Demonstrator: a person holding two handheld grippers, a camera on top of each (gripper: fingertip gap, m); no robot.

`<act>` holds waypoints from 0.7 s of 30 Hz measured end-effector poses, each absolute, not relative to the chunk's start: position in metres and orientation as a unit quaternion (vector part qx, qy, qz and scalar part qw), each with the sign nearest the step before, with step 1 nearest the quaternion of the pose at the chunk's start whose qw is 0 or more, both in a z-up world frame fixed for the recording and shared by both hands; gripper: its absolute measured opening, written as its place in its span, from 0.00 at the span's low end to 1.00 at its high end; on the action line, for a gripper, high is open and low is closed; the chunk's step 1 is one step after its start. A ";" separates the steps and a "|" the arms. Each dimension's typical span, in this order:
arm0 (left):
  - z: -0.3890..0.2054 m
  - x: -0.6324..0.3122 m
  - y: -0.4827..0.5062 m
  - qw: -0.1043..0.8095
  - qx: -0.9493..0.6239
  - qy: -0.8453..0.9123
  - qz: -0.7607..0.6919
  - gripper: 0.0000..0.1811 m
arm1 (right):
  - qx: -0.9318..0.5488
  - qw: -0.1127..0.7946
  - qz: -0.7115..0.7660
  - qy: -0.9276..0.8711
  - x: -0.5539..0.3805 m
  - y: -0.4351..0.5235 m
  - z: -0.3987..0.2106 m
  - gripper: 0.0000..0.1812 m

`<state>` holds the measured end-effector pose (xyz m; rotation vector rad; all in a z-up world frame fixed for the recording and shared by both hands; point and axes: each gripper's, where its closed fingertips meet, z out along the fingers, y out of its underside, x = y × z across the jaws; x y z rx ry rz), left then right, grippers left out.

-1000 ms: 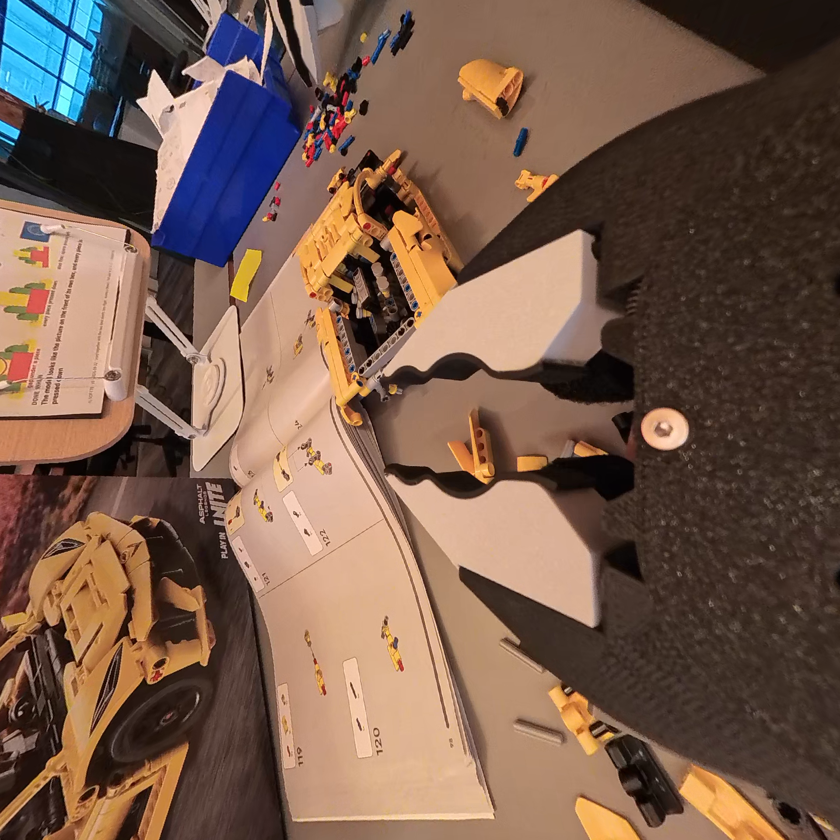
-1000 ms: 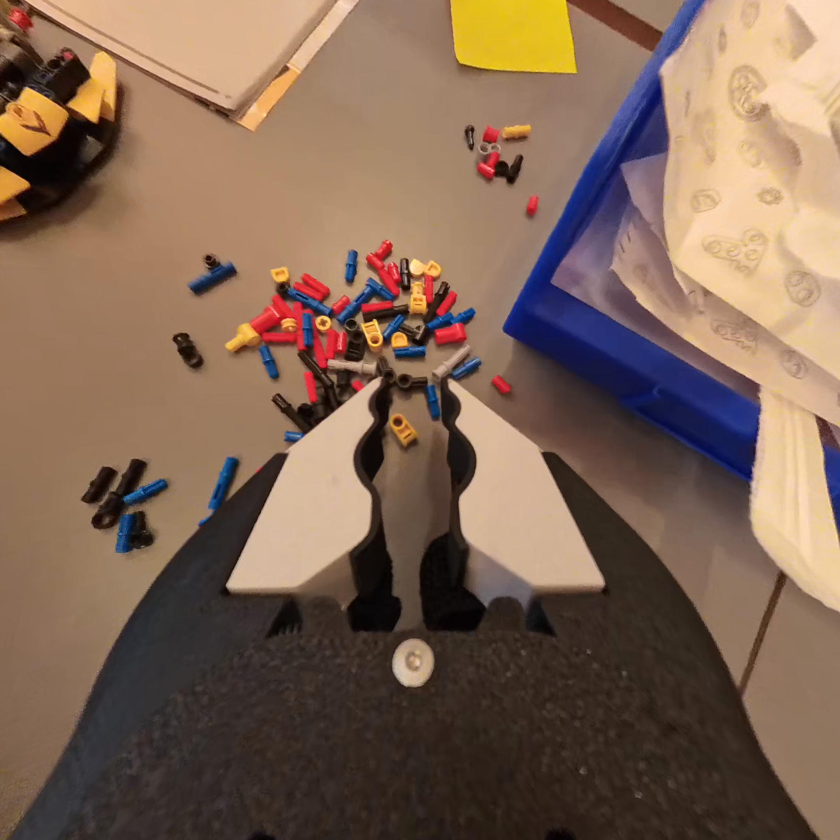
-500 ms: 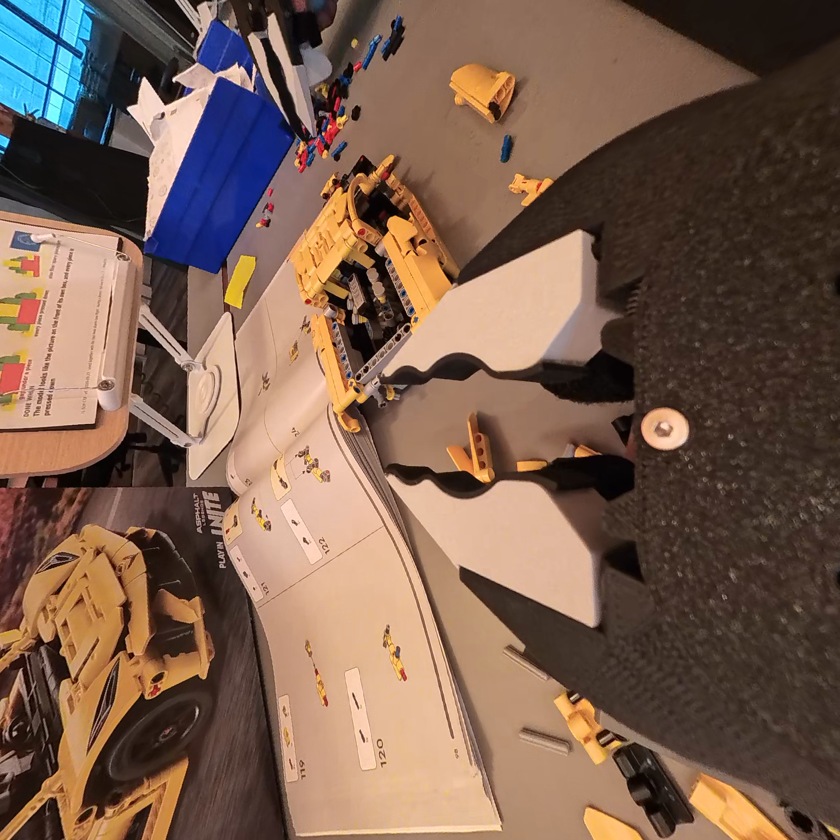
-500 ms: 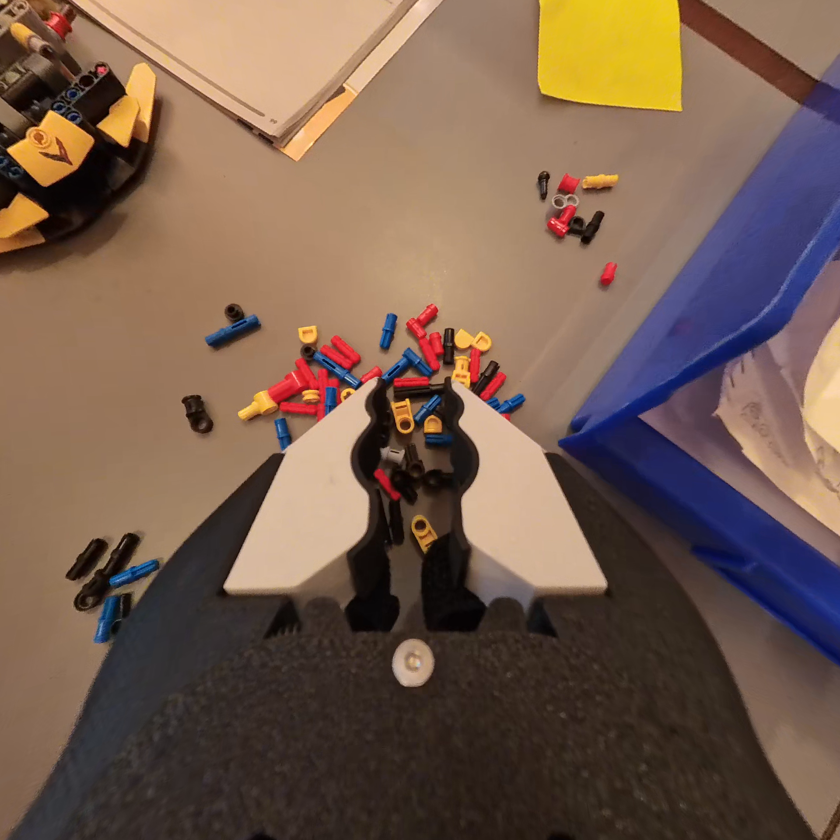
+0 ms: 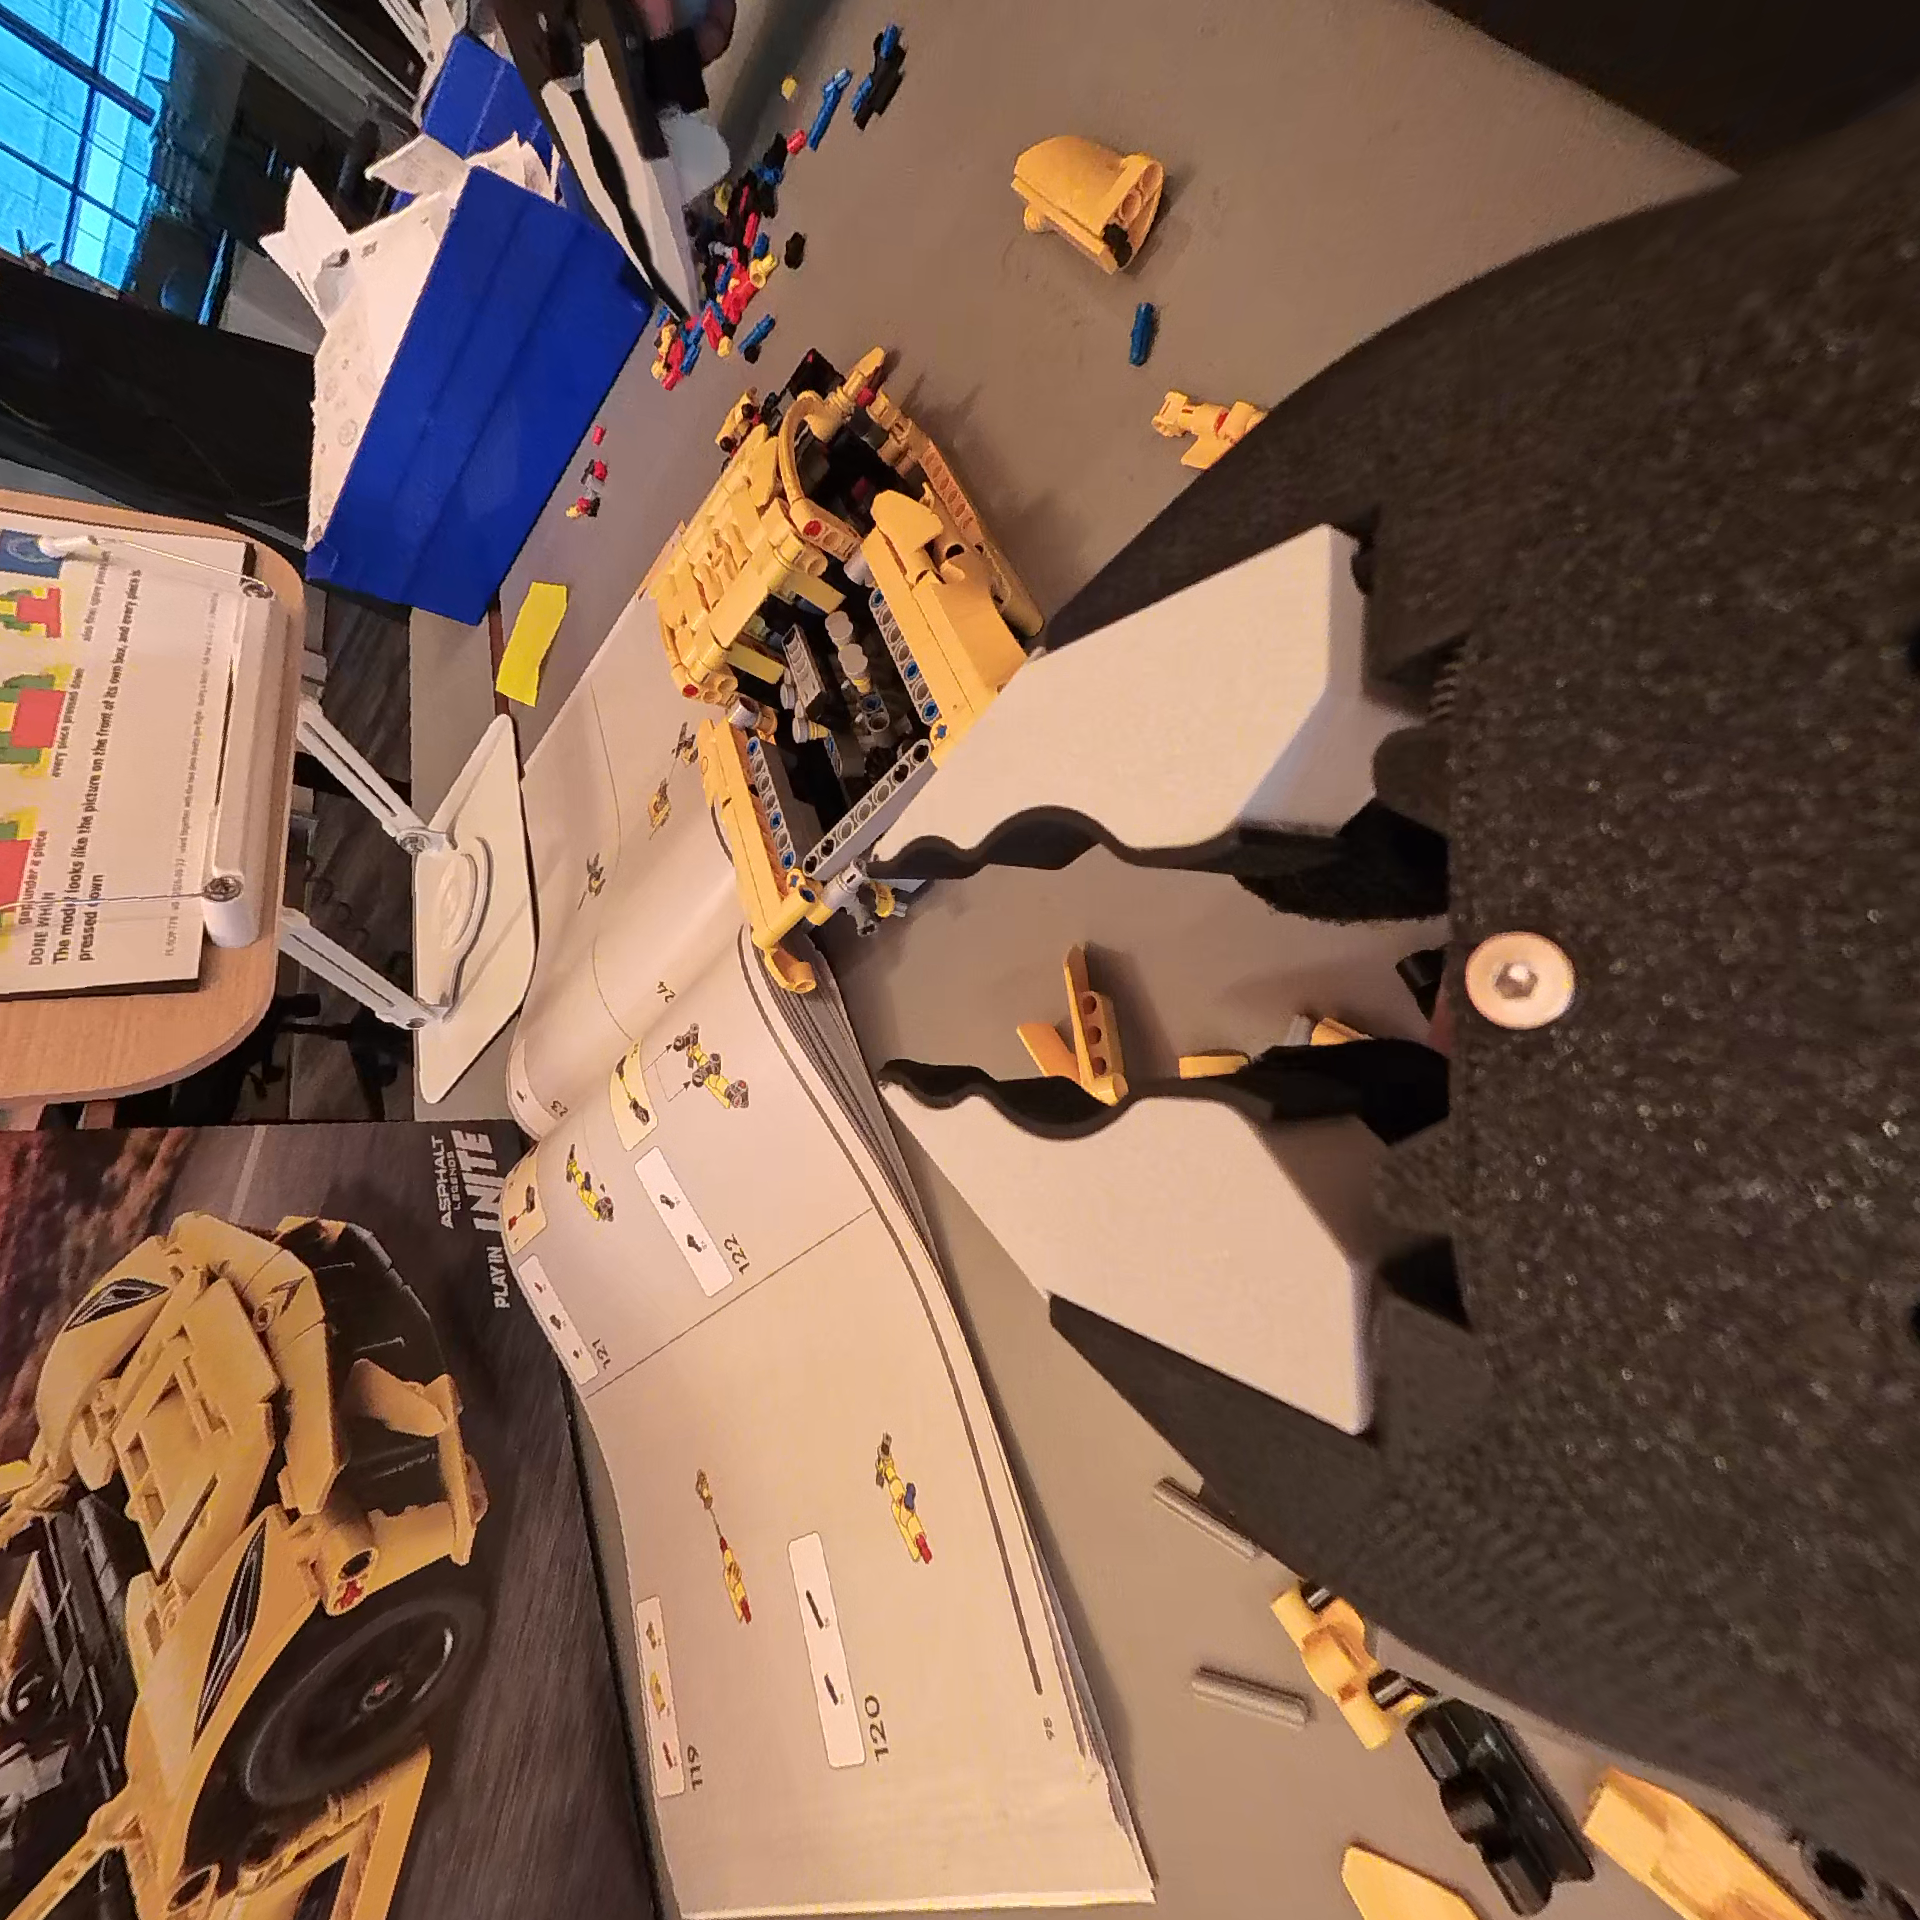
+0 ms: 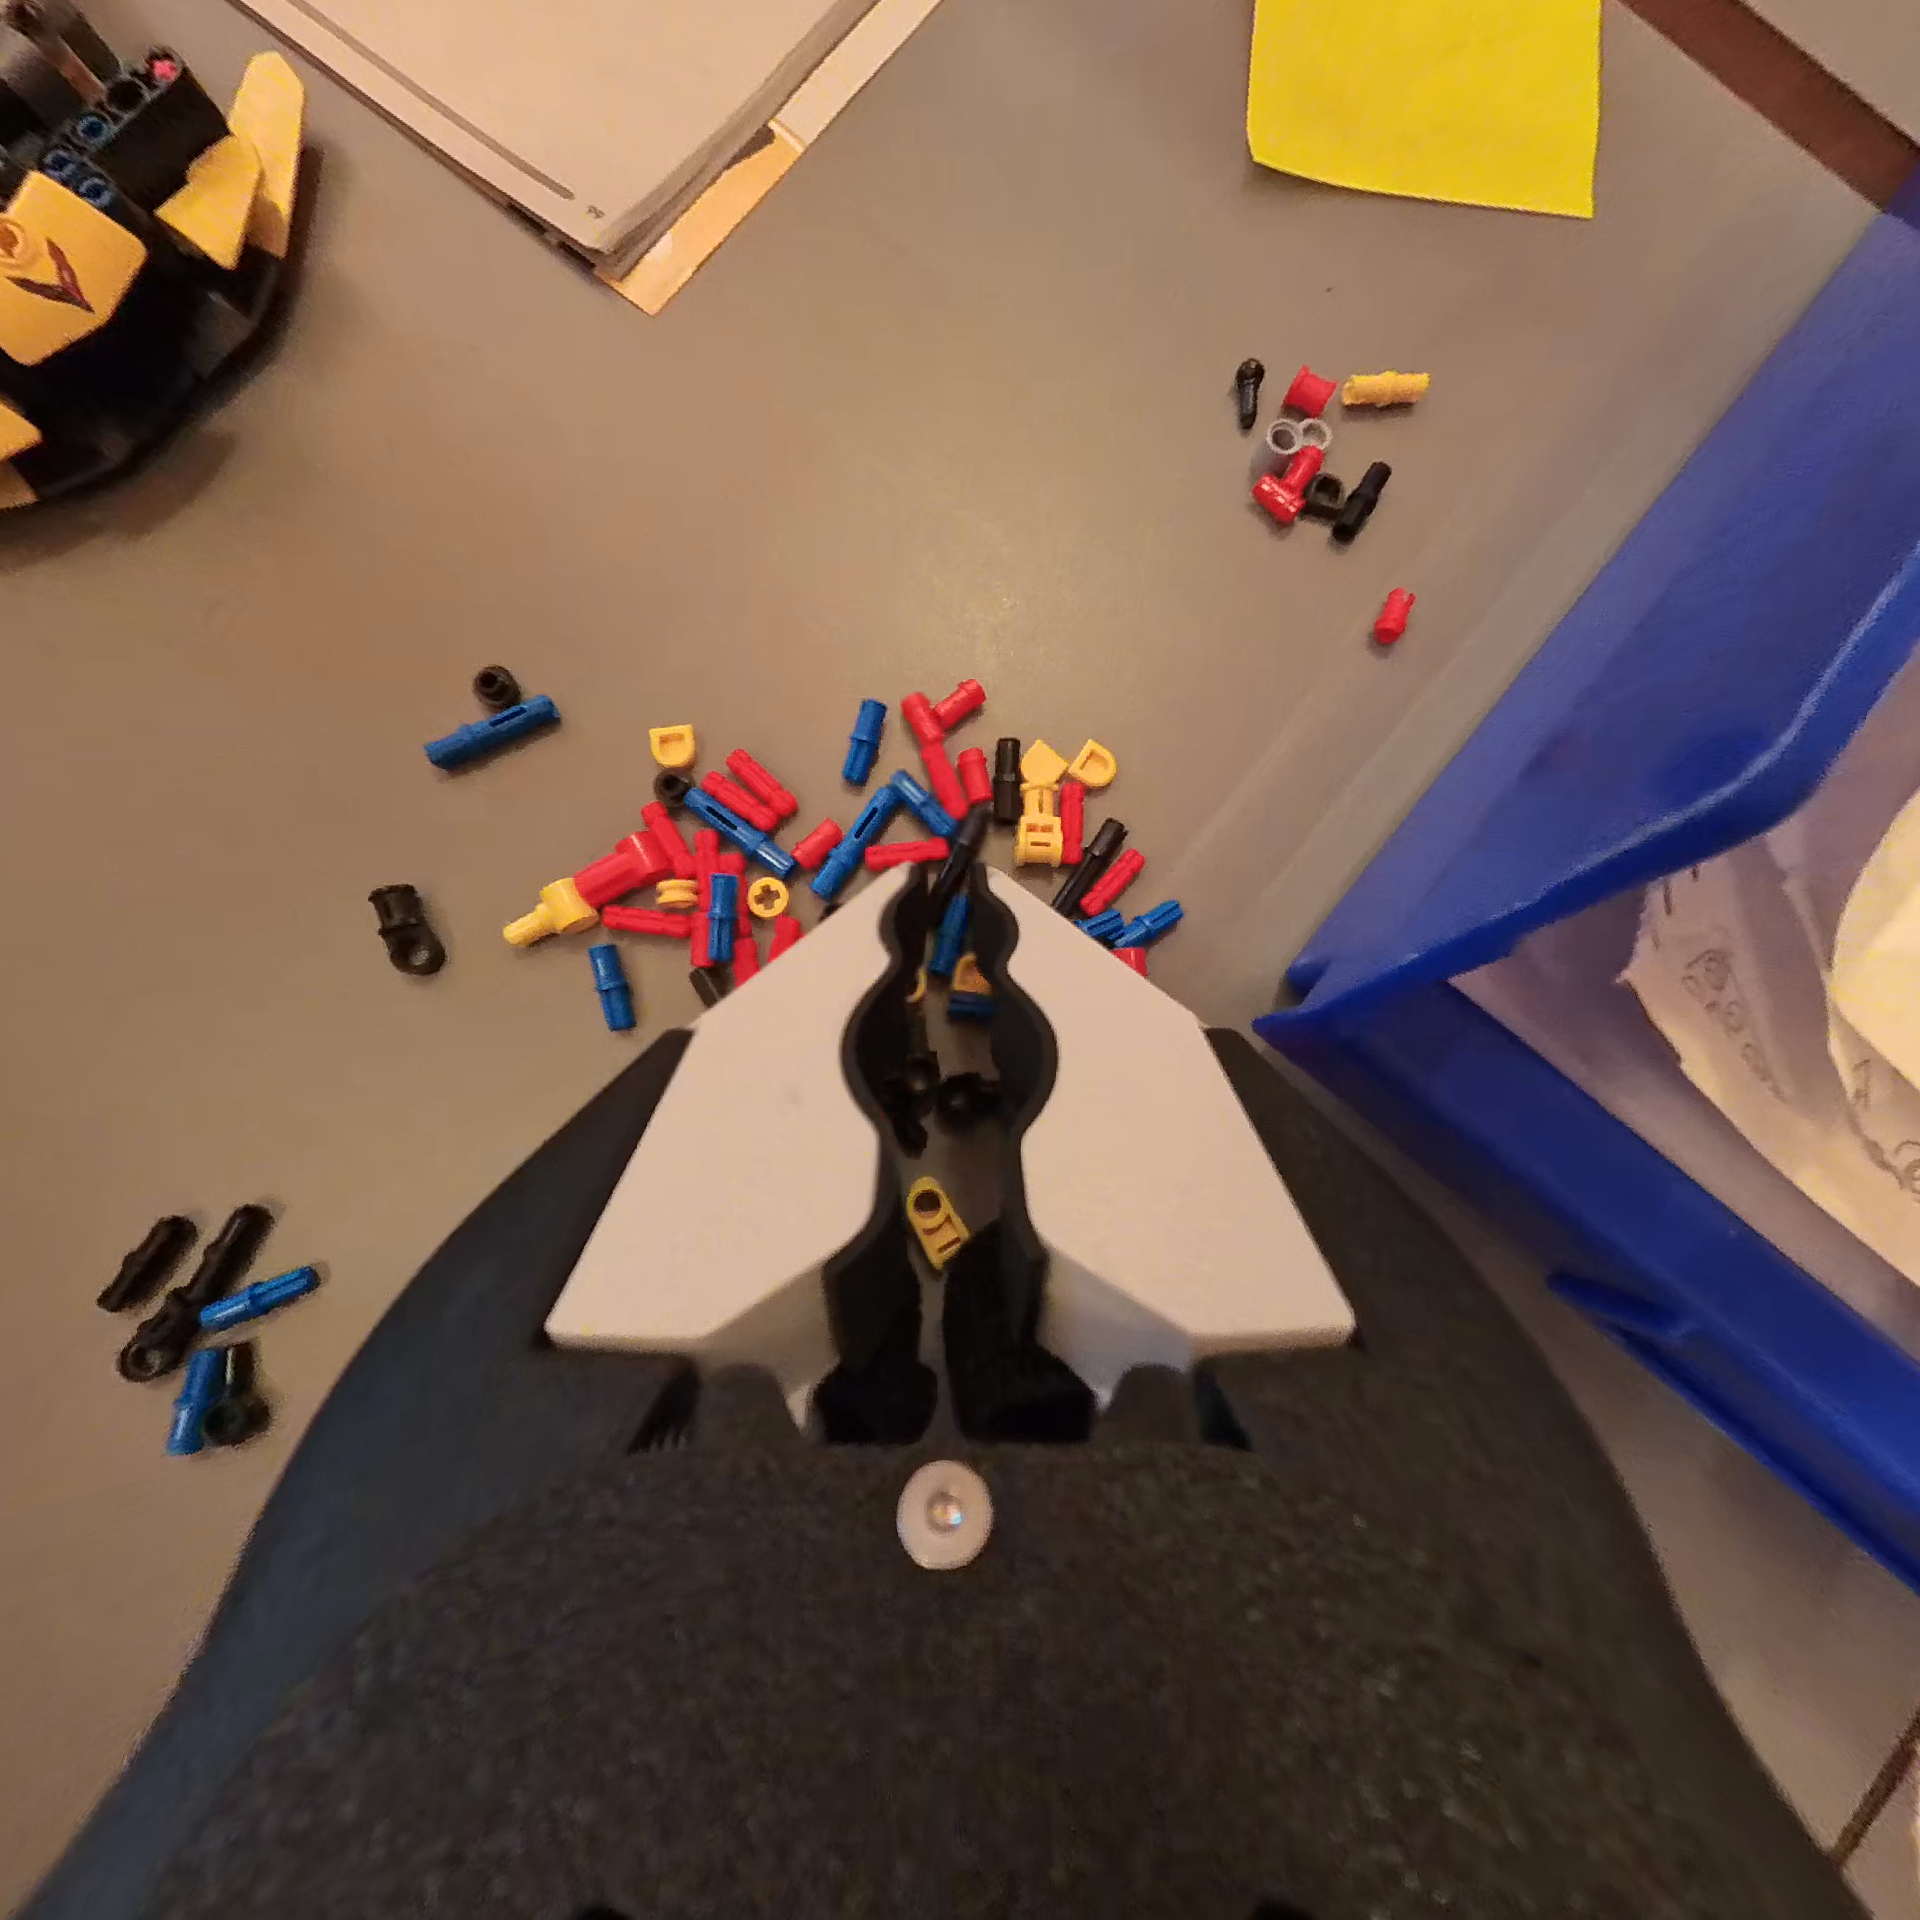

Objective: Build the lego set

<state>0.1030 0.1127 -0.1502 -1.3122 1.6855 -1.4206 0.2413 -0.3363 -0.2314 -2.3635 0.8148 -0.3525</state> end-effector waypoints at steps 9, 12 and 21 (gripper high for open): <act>-0.149 0.103 0.113 0.284 -0.491 0.628 -0.533 0.19 | -0.884 0.310 -0.160 0.312 0.240 -0.337 -0.210 0.02; -0.150 0.103 0.113 0.285 -0.491 0.629 -0.531 0.20 | -0.887 0.319 -0.173 0.287 0.223 -0.318 -0.185 0.02; -0.152 0.101 0.110 0.287 -0.485 0.637 -0.526 0.20 | -0.919 0.388 -0.003 0.074 0.068 -0.138 -0.192 0.02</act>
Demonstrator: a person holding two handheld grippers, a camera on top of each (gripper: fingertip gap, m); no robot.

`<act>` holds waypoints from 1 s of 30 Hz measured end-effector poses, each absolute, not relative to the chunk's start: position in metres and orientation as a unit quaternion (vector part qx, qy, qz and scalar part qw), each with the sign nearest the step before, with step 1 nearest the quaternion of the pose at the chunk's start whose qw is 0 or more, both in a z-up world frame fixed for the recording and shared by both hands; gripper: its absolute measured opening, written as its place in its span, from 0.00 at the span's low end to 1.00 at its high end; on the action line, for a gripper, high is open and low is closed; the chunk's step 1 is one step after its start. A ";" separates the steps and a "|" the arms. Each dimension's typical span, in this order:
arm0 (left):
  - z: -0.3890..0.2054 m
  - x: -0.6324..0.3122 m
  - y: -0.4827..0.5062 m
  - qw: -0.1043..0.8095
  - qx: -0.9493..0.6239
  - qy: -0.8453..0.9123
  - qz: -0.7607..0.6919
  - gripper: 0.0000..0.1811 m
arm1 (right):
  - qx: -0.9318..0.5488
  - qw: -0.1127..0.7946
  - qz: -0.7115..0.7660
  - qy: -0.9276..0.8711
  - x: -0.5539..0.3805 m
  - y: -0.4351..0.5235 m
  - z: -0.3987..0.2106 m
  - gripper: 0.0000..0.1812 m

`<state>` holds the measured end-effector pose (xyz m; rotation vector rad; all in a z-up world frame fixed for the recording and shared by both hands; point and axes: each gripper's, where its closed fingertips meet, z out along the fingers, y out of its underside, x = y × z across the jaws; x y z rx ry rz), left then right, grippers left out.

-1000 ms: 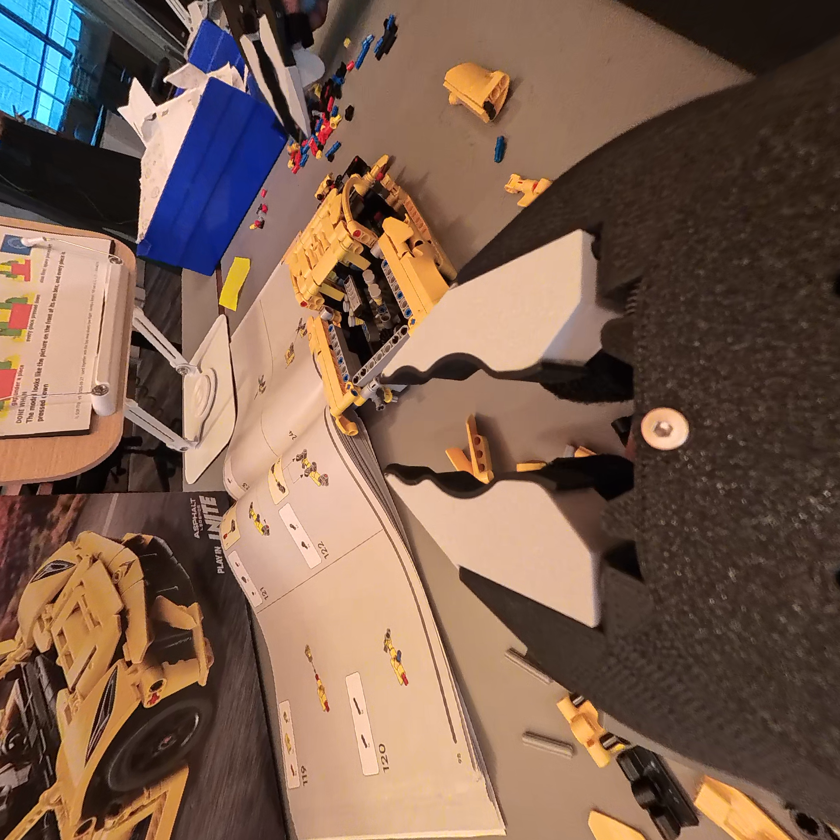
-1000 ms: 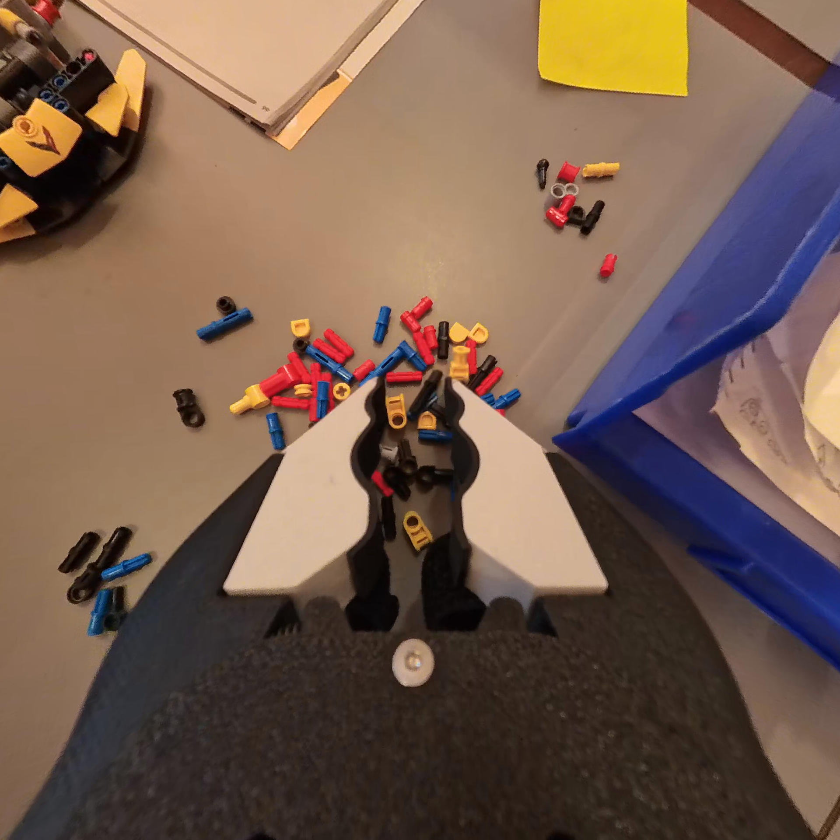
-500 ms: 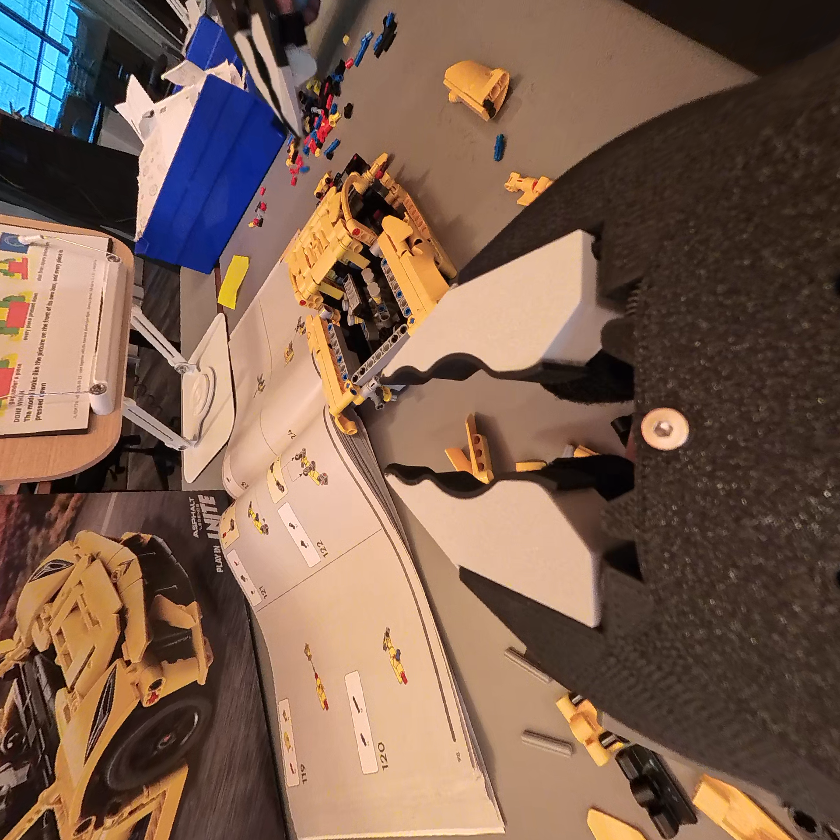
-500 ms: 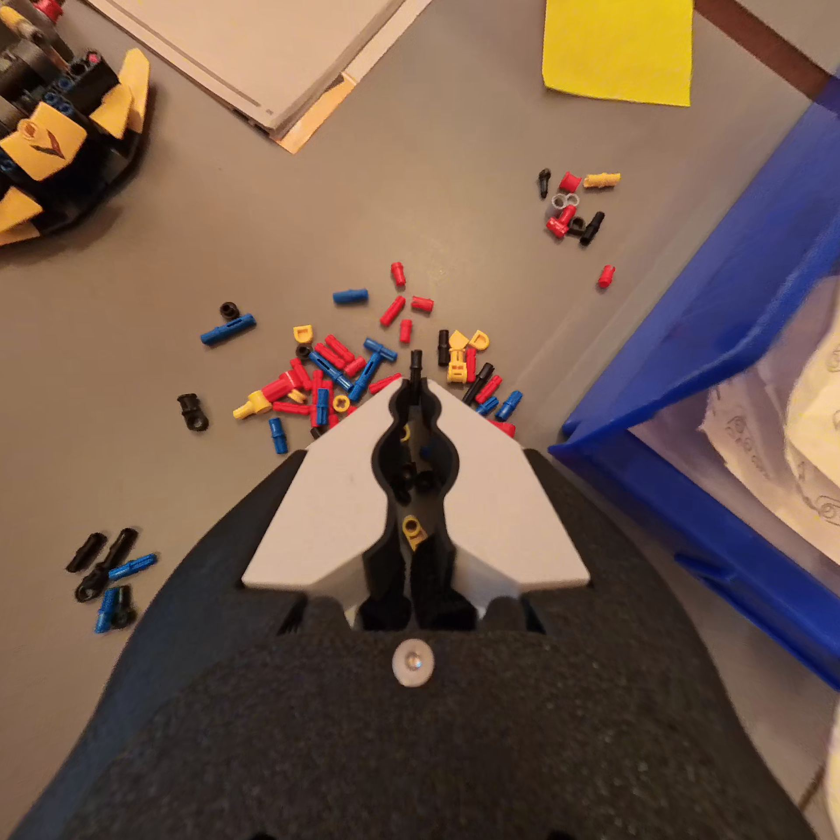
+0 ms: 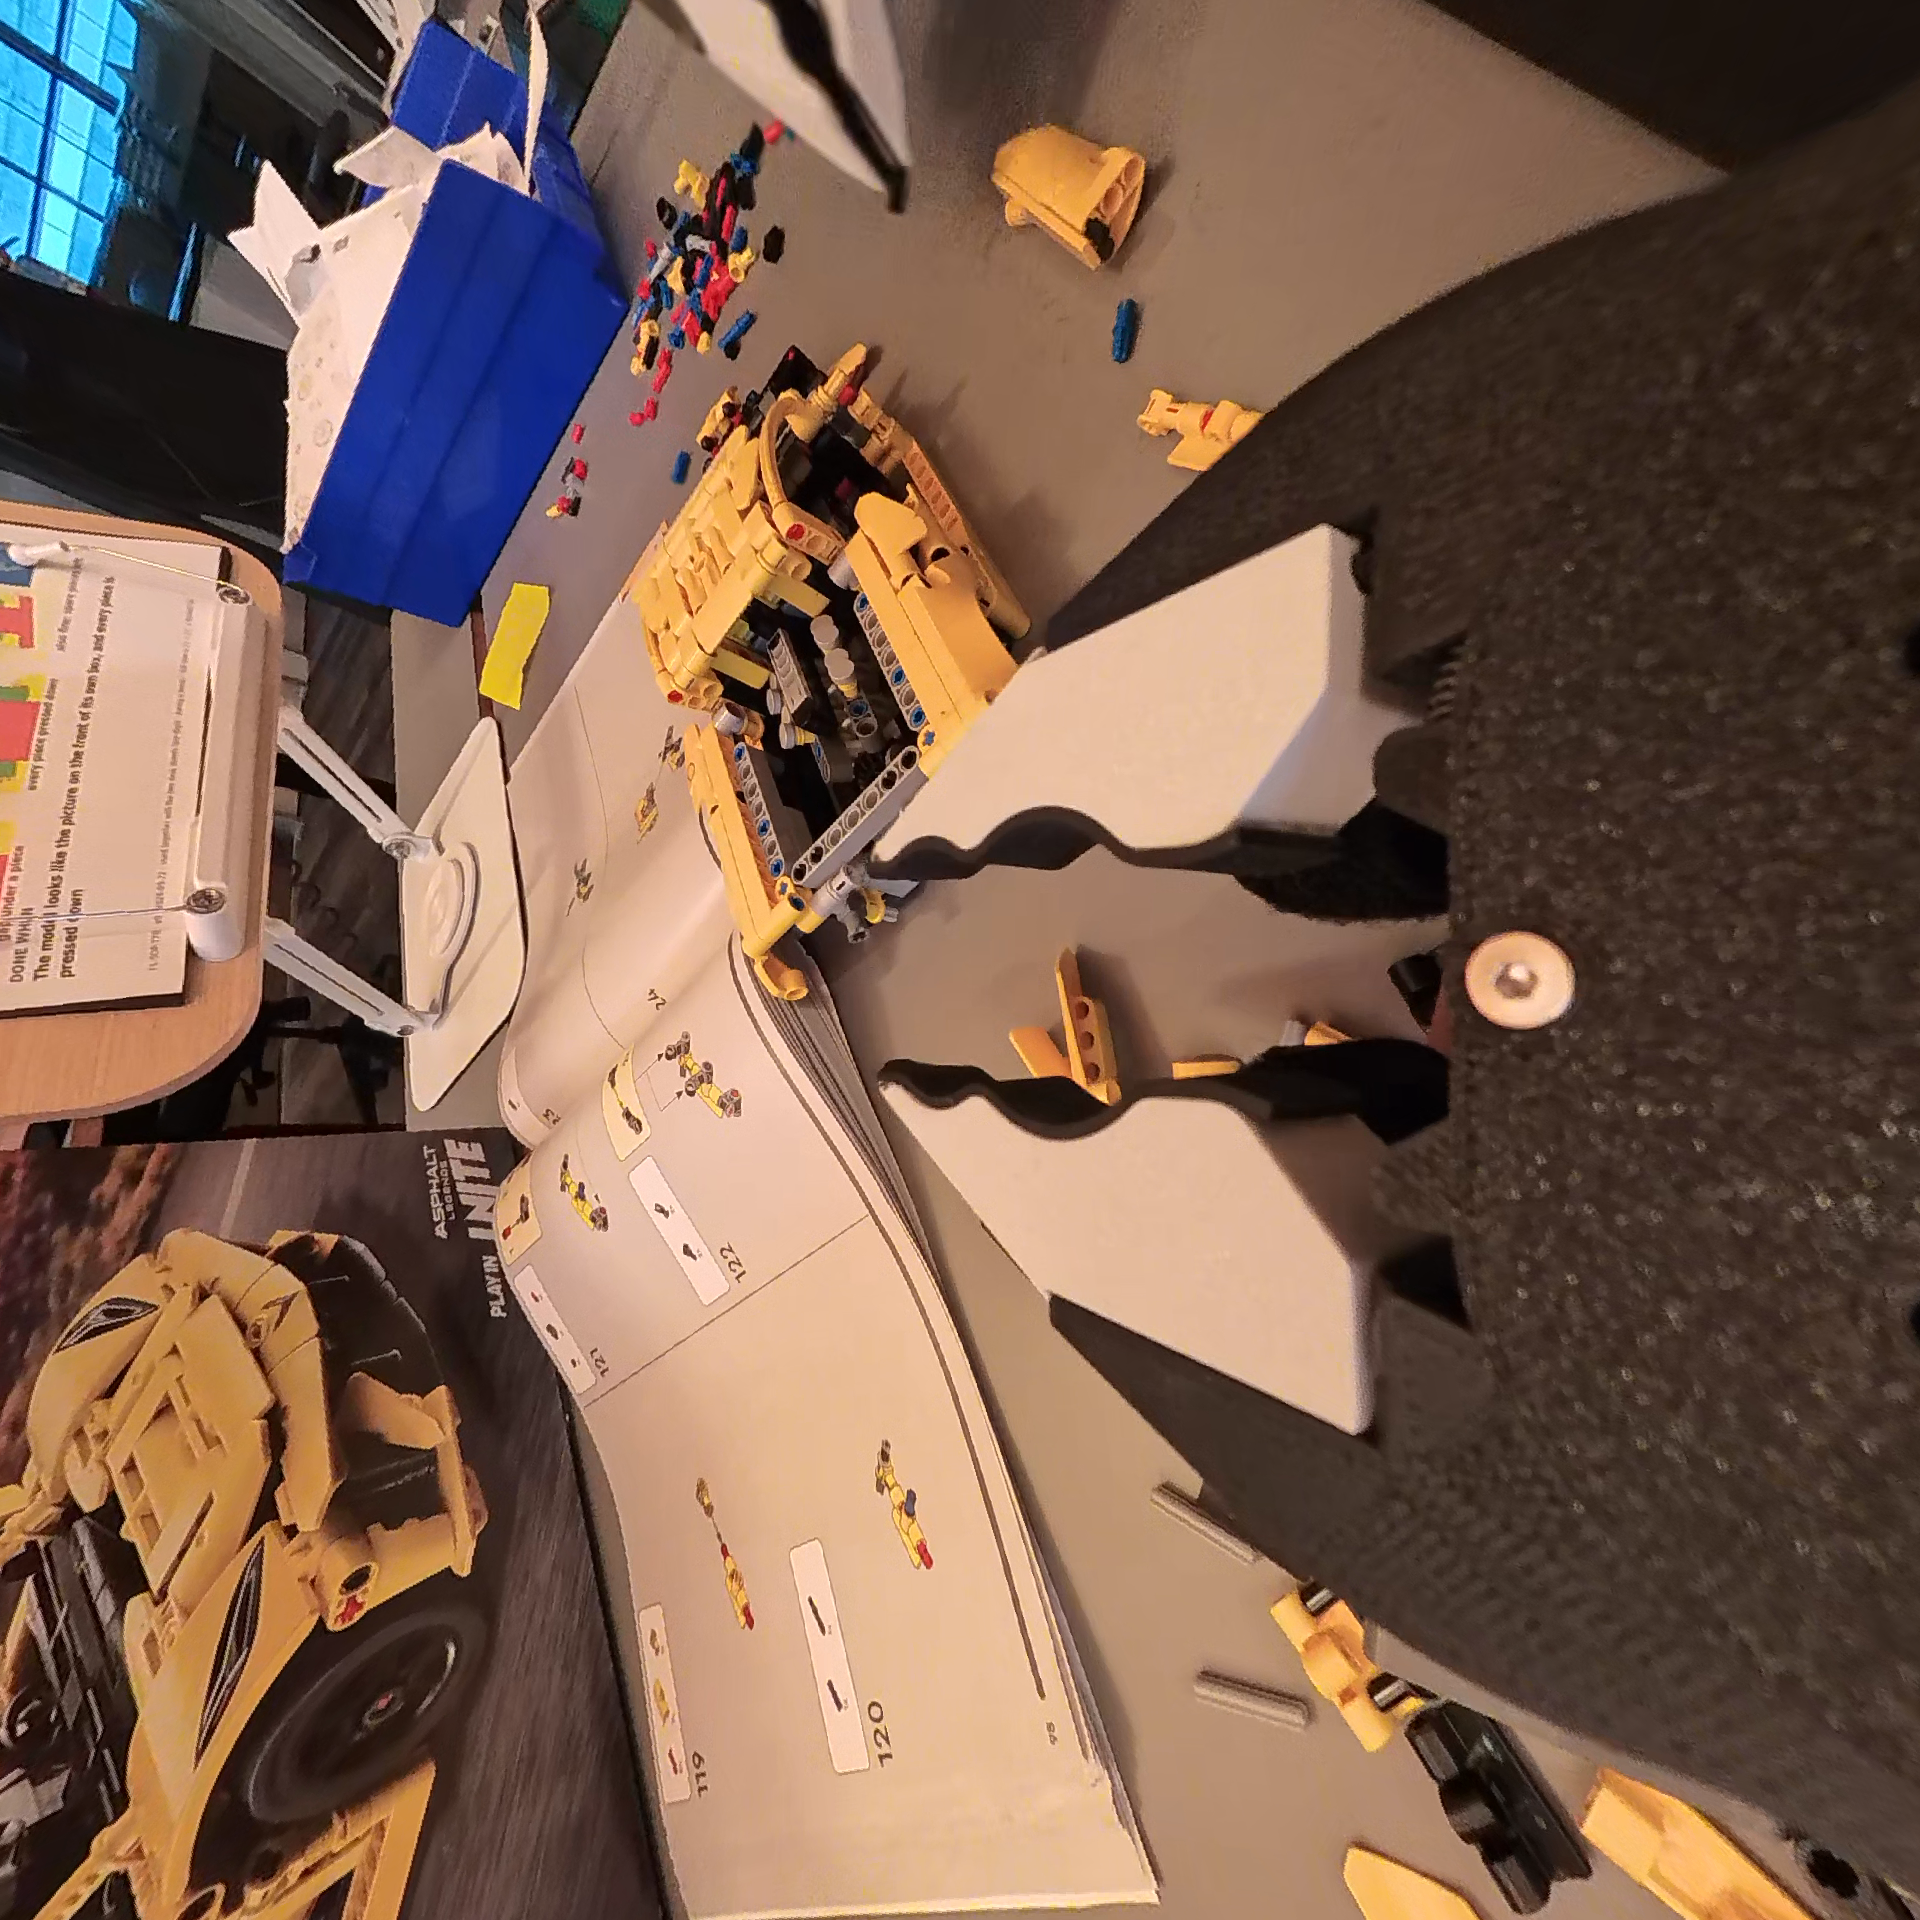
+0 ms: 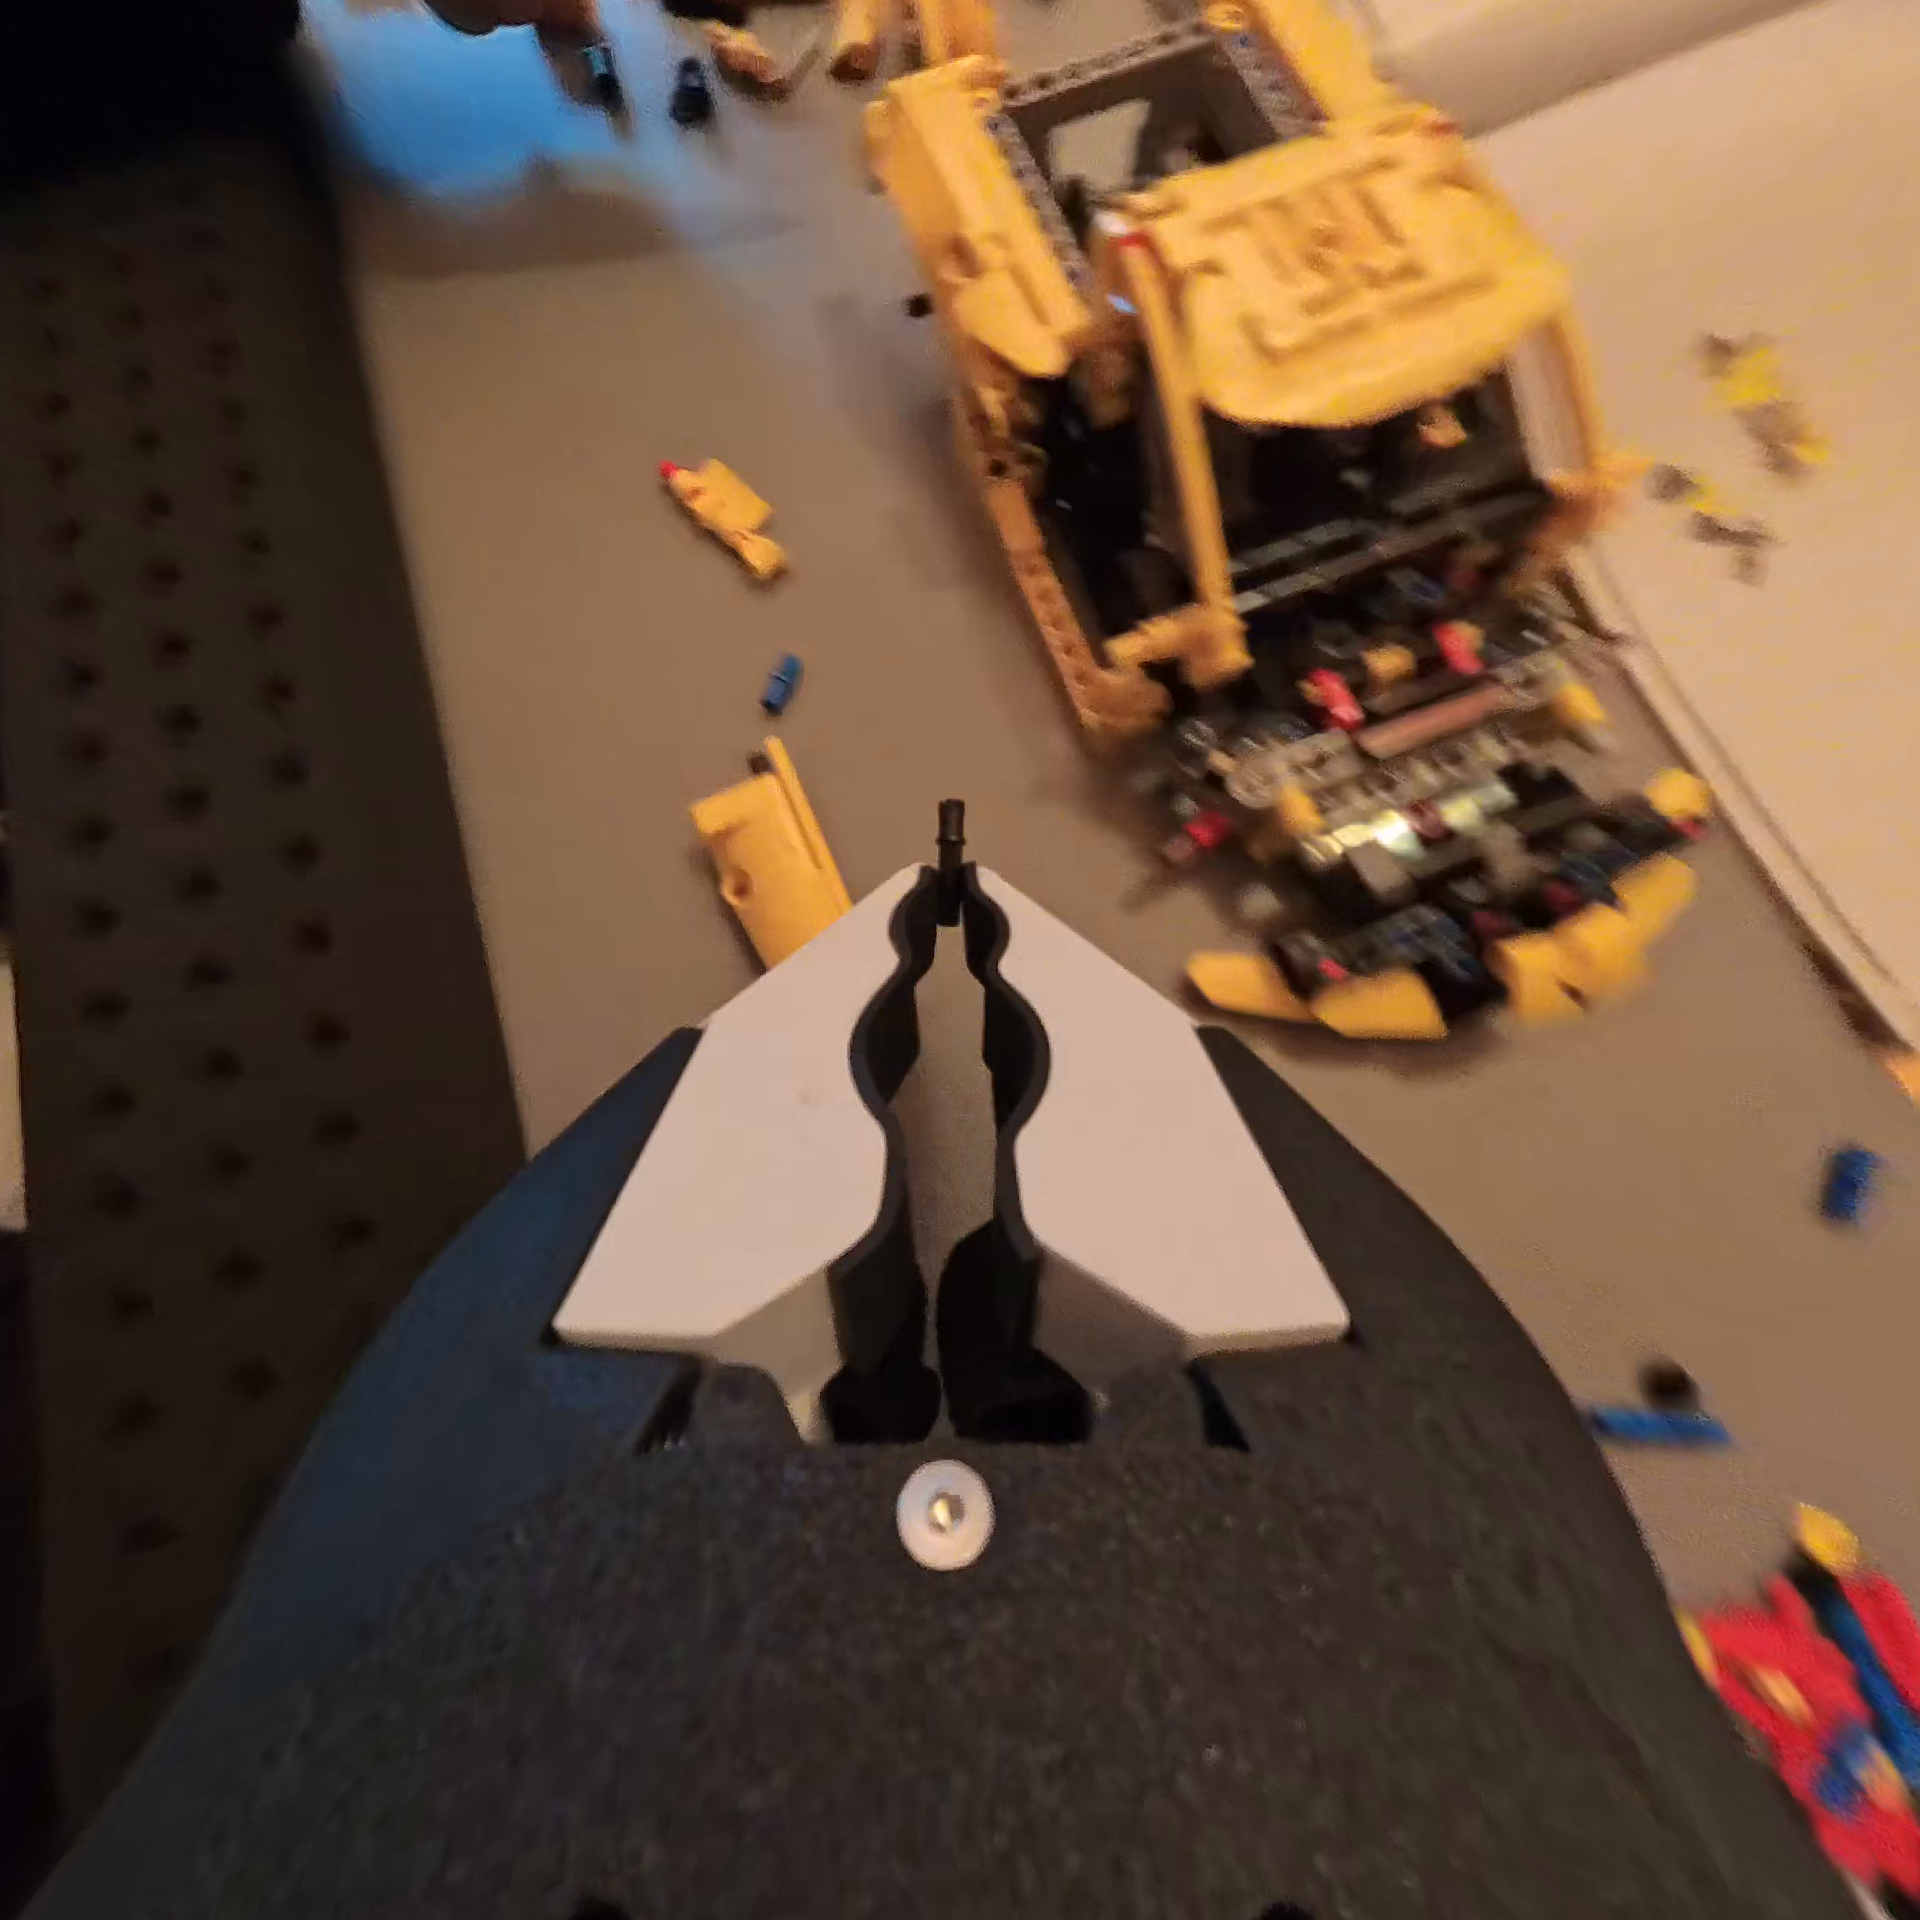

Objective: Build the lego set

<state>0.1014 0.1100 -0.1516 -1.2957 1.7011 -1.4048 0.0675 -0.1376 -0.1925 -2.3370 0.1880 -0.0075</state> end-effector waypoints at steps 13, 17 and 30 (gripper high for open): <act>-0.152 0.098 0.106 0.282 -0.480 0.640 -0.530 0.19 | -0.938 0.343 0.028 0.041 0.051 -0.106 -0.224 0.02; -0.153 0.098 0.105 0.282 -0.479 0.644 -0.526 0.19 | -0.942 0.333 0.028 0.043 0.052 -0.107 -0.230 0.02; -0.155 0.093 0.097 0.263 -0.468 0.654 -0.533 0.19 | -0.924 0.379 0.017 0.048 0.057 -0.085 -0.206 0.08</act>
